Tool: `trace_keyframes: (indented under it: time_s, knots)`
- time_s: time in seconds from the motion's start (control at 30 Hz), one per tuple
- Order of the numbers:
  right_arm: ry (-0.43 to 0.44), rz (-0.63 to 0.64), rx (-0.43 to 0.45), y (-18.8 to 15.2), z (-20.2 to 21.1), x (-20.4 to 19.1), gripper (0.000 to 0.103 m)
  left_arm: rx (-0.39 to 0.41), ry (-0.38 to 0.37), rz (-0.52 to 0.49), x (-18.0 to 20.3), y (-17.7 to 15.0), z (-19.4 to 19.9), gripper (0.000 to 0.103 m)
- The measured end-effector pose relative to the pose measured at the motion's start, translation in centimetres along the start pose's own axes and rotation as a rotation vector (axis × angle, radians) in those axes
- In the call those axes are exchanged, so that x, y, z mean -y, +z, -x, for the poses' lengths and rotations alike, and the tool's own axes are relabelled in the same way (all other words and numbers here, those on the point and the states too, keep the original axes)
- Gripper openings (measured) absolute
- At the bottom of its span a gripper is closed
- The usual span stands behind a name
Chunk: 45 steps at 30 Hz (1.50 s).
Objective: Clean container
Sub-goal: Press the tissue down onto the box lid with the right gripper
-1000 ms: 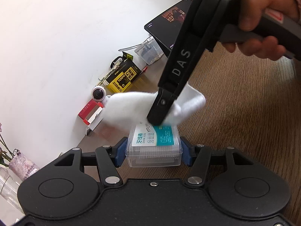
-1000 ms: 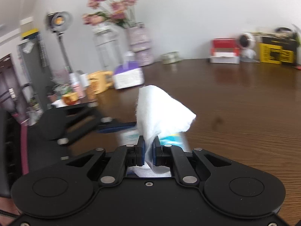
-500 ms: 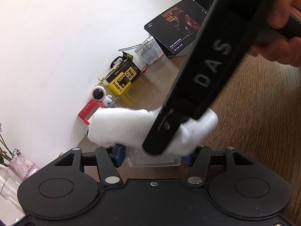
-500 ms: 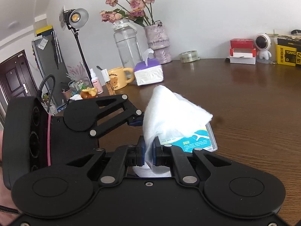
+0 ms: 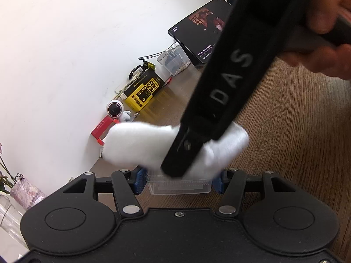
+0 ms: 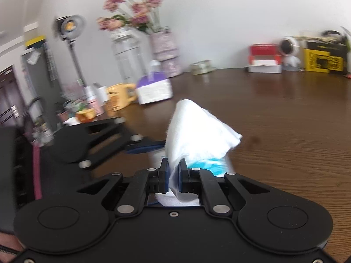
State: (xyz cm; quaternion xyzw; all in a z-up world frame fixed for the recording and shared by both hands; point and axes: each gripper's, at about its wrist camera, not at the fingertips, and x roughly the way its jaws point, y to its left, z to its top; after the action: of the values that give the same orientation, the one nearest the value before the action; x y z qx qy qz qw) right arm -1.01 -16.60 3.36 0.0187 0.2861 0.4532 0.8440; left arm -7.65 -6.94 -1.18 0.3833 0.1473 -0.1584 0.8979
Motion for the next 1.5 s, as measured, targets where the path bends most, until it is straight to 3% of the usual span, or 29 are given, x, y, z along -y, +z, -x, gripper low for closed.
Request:
trace_keyframes:
  time_s: [0.13,0.73,1.5]
  knots:
    - [0.027,0.017,-0.005,-0.1,-0.1,-0.9,0.008,0.0,0.0,0.0,0.0,-0.1,0.1,0.056]
    - [-0.059,-0.031,0.008,-0.1,0.7,0.9,0.008,0.0,0.0,0.001,-0.3,-0.5,0.0,0.056]
    - [0.027,-0.007,0.003,0.2,0.0,-0.2,0.008,-0.002,0.0,0.002,0.1,0.1,-0.1,0.056]
